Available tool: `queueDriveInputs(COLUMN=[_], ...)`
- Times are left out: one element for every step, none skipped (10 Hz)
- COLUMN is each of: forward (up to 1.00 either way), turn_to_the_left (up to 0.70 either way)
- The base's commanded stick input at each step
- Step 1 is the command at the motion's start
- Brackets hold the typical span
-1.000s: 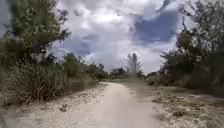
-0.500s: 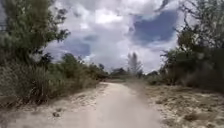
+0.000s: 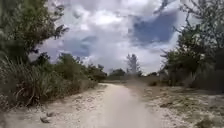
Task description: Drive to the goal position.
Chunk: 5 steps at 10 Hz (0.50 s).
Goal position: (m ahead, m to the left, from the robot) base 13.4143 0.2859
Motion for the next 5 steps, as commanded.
queueDriveInputs(forward=[0.5, 0.5, 0.5, 0.5, 0.5], turn_to_the_left=[0.0, 0.0, 0.0, 0.0, 0.0])
